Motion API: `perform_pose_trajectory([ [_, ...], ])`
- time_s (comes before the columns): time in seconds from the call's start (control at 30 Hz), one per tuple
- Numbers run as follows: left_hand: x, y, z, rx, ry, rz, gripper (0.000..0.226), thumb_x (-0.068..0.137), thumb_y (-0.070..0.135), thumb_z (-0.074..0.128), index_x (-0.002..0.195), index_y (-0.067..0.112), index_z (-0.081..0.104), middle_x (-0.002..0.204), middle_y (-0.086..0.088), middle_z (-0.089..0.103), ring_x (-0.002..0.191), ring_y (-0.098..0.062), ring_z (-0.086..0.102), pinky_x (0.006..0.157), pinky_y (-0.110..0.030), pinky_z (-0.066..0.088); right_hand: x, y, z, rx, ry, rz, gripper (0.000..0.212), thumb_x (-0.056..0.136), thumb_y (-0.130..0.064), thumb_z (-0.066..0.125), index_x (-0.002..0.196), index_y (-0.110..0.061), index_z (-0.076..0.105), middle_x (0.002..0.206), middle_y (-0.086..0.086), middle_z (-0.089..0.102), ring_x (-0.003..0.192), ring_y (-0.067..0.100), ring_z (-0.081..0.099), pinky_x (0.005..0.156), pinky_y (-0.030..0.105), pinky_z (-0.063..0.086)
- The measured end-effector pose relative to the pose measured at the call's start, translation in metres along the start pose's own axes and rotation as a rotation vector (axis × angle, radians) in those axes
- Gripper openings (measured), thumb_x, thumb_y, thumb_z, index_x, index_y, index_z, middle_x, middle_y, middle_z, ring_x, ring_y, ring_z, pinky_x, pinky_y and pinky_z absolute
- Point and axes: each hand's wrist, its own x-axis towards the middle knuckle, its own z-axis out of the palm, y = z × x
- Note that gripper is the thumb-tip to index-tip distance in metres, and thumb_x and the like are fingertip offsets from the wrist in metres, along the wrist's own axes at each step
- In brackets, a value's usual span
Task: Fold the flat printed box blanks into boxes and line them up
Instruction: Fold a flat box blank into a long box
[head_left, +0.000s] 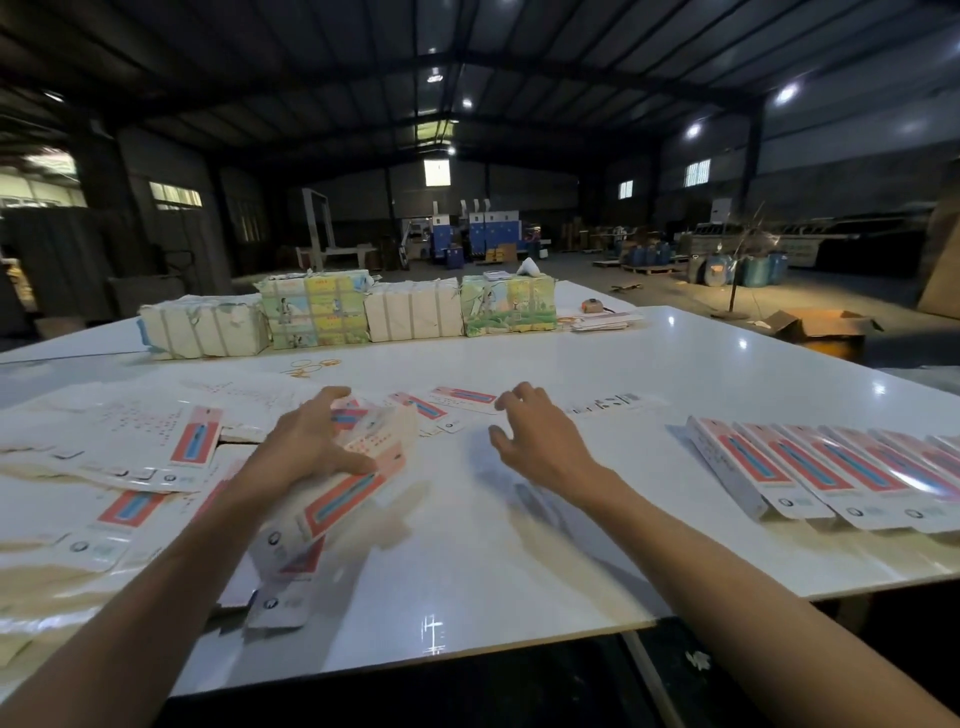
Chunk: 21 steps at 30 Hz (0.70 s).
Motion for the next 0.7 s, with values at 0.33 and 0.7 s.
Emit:
perform_pose_trajectory([
  [0.33,0.004,0.004,0.02,-0.407,-0.185,0.029,0.126,0.047,0.048,0.101,0.15,0.059,0.028,0.13,0.003,0.064,0.079,-0.015,0.079,0.054,-0.029,0.06,-0.008,-0.005,0.048,0.558,-0.016,0.036,0.026,0.104,-0.014,0.053,0.129,-0.017,0.062,0.115,0.0,0.065,0.098,0.017,0.061,0.077,0.025,0.046],
  [0.7,0.005,0.052,0.059,-0.868,-0.443,0.072,0.037,0.106,0.046,0.057,0.123,0.02,0.078,0.112,-0.01,0.079,0.11,-0.029,0.075,0.095,-0.043,0.059,-0.001,-0.006,0.025,1.295,0.148,0.212,0.03,0.102,-0.007,0.066,0.13,-0.019,0.062,0.104,0.016,0.075,0.088,0.017,0.075,0.077,0.028,0.061],
])
